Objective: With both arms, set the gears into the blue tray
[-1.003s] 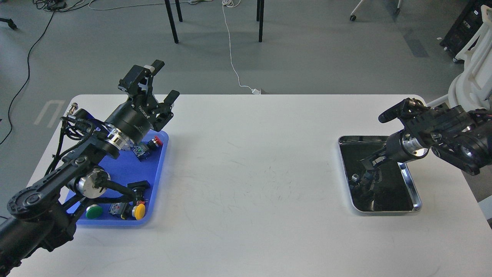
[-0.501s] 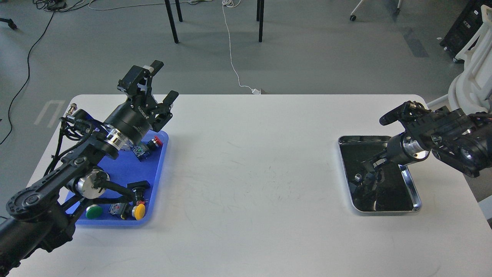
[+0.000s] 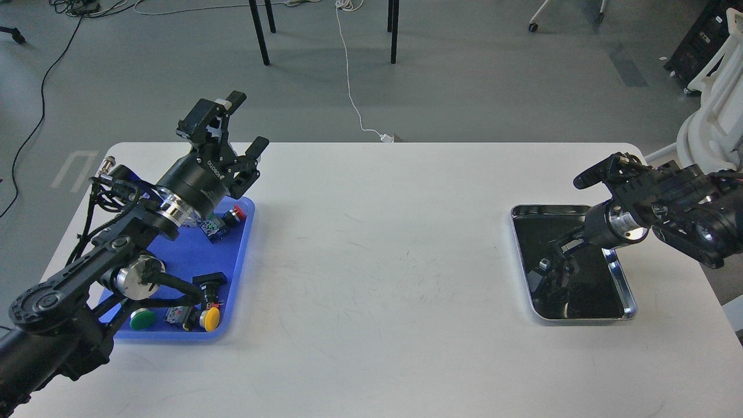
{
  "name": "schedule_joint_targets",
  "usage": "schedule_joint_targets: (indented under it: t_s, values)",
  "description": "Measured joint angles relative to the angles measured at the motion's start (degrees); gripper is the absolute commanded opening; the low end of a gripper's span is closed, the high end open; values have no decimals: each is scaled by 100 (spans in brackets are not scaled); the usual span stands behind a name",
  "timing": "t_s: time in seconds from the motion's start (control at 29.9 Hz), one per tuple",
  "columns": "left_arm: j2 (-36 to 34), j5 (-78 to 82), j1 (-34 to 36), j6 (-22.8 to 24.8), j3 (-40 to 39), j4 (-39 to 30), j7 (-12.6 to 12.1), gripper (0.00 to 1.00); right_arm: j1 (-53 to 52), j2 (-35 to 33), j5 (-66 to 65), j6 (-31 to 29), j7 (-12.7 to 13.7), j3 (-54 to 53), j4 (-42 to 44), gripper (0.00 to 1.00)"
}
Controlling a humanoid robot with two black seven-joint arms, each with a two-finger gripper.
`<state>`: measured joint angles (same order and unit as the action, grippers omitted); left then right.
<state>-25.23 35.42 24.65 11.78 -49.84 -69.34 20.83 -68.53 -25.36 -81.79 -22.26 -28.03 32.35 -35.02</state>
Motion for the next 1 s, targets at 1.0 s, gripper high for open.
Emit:
schedule_joint_targets:
  t_s: [1.0]
  values:
    - [4, -9, 31, 2, -36, -22, -9, 98, -1598, 971, 1314, 49, 3, -33, -1484, 16]
